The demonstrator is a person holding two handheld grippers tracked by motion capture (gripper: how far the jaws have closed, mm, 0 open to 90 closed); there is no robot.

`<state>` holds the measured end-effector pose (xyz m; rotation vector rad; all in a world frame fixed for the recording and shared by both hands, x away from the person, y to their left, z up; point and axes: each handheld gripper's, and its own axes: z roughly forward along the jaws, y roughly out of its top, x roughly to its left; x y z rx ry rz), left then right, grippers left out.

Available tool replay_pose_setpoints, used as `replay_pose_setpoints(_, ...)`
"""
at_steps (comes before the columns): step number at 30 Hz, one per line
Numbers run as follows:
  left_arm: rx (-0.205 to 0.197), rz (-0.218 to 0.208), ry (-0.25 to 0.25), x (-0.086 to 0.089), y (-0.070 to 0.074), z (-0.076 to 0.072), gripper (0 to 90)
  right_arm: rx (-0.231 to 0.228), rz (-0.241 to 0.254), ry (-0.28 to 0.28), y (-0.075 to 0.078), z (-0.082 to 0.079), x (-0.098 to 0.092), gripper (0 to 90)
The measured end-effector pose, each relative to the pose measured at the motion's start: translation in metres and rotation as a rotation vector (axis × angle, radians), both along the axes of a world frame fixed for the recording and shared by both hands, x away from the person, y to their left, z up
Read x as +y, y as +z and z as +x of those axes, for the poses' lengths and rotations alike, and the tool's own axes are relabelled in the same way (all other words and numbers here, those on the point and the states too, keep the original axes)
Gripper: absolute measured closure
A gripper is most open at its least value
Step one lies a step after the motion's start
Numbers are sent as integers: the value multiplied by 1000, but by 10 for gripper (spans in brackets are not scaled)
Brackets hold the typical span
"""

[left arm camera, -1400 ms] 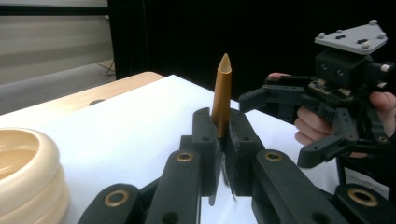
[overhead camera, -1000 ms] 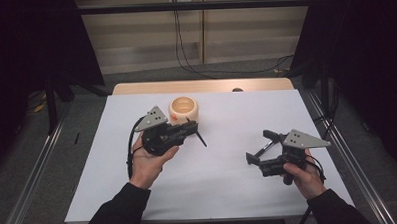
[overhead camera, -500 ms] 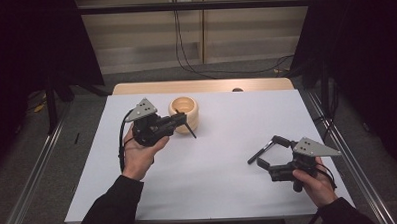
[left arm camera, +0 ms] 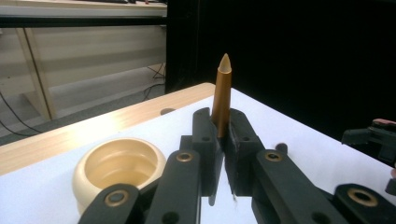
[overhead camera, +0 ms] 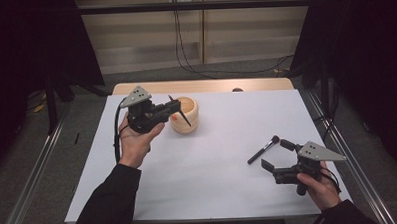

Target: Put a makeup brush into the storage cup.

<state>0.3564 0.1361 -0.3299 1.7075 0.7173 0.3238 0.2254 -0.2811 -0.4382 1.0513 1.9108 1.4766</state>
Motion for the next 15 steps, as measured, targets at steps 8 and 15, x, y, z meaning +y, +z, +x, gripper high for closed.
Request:
replay_pose_setpoints(8,-9,15,37,2,11,11,839,-6,-15,17,-2,1,3,14)
replay_pose_setpoints(15,-23,40,50,2,16,21,839,-5,-14,19,-3,1,3,16)
